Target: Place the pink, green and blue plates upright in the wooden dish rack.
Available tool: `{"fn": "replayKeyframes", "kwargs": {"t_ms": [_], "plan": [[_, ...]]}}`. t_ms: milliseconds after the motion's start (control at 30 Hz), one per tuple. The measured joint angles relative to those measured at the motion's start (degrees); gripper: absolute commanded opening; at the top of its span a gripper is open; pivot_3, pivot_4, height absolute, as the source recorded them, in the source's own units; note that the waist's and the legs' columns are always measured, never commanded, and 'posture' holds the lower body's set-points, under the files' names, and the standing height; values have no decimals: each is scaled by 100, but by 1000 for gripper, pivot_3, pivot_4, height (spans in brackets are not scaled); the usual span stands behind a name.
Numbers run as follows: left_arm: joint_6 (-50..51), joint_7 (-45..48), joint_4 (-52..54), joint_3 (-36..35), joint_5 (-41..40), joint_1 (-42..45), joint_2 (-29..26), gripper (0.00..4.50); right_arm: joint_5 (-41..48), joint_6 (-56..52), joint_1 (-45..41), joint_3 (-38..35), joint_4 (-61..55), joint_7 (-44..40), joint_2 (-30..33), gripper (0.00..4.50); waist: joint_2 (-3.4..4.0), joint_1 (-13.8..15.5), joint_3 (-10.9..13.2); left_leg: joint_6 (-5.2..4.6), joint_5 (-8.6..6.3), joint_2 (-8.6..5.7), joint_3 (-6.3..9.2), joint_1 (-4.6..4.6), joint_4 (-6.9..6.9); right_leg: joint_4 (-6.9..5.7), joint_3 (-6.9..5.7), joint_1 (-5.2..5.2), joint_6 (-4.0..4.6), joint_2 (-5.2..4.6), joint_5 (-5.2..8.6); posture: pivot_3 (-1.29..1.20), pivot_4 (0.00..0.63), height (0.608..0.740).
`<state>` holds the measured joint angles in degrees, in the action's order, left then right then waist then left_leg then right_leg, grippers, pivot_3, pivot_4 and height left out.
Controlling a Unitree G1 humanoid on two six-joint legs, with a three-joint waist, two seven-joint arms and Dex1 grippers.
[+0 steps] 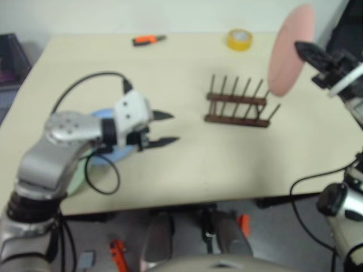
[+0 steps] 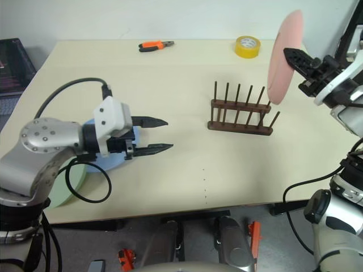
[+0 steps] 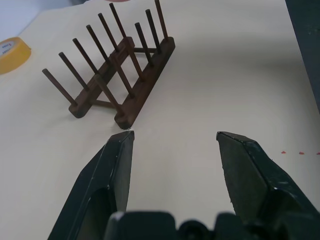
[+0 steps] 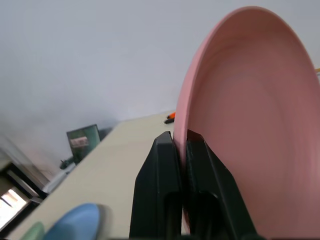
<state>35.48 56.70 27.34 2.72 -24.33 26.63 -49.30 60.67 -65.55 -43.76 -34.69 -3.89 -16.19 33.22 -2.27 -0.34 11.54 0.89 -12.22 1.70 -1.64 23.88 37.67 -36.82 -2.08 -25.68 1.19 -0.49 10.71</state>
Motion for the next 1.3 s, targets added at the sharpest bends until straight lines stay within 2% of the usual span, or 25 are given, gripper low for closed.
{"fn": "replayKeyframes", "kwargs": {"t_ms": [267,633,733,1000,1033,1167,1300], "plan": [[-80,43,-17,48,68,-12,-40,2872,127,88,472,36,53,35,-25,0,0,4,0,0,0,1,1,1,-1,1,-1,0,2,0,1,0,150,740],[-84,50,-16,47,88,-58,-137,2872,95,417,584,164,477,71,-133,0,1,-1,0,0,0,1,0,1,-1,2,0,0,4,1,3,0,150,740],[-83,53,-15,47,89,-79,-204,2905,-66,654,408,221,711,182,-168,685,3,-4,2,0,0,1,1,1,-1,1,-1,-2,5,1,3,0,150,740],[-83,29,-15,47,92,-115,-230,2905,-187,812,341,452,756,67,-147,3420,3,4,2,0,0,0,0,1,-18,9,-1,-3,1,1,1,0,150,740],[-83,23,-15,47,100,-115,-231,2905,-261,852,334,474,756,25,-114,3642,3,7,2,0,0,0,0,1,-19,9,-1,-3,0,1,0,0,150,740],[-108,4,-149,-18,225,-114,-377,2905,-636,1089,35,686,780,-208,374,3642,15,4,10,-1,0,-2,-6,0,-24,8,4,-10,7,1,5,0,150,740],[-80,2,-539,-577,198,-104,-654,2905,-1112,1317,-307,1115,755,-819,1253,3642,16,3,10,-1,0,-1,-7,-4,-52,13,1,-20,18,2,12,0,150,740]]}}
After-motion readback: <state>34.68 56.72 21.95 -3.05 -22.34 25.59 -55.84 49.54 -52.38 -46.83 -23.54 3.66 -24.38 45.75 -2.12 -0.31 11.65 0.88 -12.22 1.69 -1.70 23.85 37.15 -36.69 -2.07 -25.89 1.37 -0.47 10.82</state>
